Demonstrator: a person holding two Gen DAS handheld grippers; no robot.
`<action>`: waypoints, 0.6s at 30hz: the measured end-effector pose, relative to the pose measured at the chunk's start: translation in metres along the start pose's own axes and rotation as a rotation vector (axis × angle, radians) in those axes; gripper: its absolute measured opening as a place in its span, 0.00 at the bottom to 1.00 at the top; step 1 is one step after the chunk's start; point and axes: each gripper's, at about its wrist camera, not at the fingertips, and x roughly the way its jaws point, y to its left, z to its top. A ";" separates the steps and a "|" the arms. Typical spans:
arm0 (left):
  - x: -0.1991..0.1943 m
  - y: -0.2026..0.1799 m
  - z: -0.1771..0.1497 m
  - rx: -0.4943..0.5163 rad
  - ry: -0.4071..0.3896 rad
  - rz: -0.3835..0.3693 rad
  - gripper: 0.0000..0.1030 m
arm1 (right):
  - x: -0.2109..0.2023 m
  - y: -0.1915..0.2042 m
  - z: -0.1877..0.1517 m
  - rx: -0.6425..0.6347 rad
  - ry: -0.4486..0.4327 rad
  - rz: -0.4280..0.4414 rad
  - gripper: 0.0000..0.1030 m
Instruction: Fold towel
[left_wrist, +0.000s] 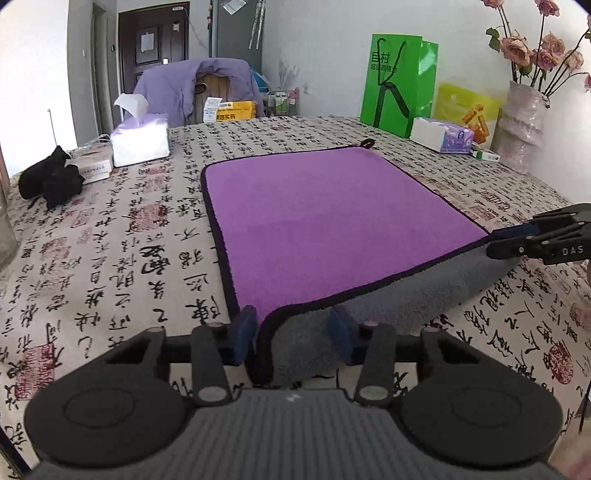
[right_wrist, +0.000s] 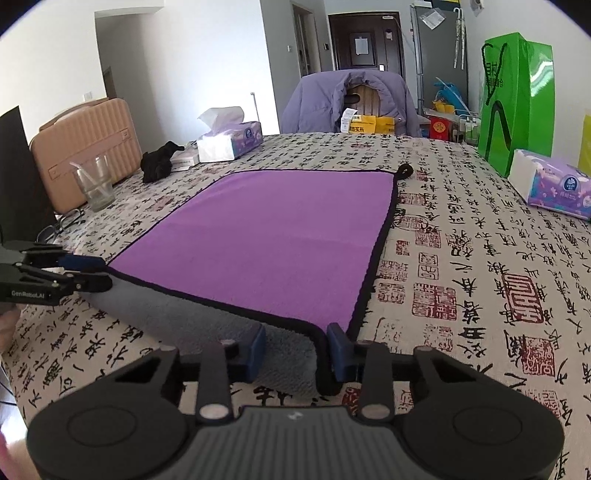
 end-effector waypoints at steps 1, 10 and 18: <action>0.000 0.000 0.000 0.002 0.001 -0.001 0.41 | 0.000 0.000 0.000 -0.005 -0.001 -0.002 0.30; 0.000 0.001 0.000 -0.007 0.003 -0.017 0.32 | 0.001 0.003 0.000 -0.034 0.001 0.004 0.18; -0.004 -0.006 -0.001 0.047 -0.011 -0.013 0.06 | 0.000 0.007 0.000 -0.055 0.001 0.011 0.05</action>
